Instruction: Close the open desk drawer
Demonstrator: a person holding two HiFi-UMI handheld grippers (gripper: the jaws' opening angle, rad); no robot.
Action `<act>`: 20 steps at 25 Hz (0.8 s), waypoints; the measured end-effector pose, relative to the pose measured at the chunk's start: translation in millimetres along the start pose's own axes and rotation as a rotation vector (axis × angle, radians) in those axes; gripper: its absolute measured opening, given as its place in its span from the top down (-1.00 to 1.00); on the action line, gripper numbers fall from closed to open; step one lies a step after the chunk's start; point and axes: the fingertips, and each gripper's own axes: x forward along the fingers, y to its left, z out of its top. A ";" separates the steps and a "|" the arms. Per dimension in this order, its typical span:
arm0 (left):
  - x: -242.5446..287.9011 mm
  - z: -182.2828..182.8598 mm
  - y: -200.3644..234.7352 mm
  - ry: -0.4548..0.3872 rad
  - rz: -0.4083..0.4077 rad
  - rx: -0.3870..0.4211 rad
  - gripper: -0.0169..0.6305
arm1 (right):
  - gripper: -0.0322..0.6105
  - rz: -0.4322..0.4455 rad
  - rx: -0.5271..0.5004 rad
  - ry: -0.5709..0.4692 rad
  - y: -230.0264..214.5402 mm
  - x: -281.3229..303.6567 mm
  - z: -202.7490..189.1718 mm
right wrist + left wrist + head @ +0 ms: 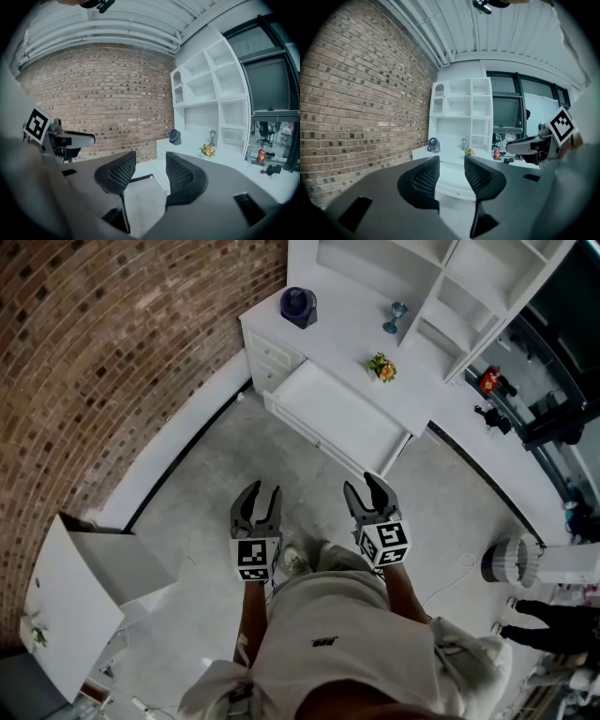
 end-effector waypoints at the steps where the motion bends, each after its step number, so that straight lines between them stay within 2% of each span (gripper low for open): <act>1: 2.8 -0.5 2.8 0.001 -0.001 0.000 0.40 | 0.27 -0.002 -0.001 0.000 0.0 3.2 0.9; 5: 16.9 8.9 11.8 -0.024 -0.002 -0.004 0.40 | 0.27 0.005 0.002 0.006 -2.1 19.1 2.6; 12: 45.1 5.7 30.9 0.004 0.040 0.004 0.41 | 0.27 0.062 0.032 0.004 -9.4 67.2 5.7; 20: 101.3 27.8 47.3 0.020 0.087 0.036 0.42 | 0.27 0.127 0.060 -0.008 -37.2 126.4 33.7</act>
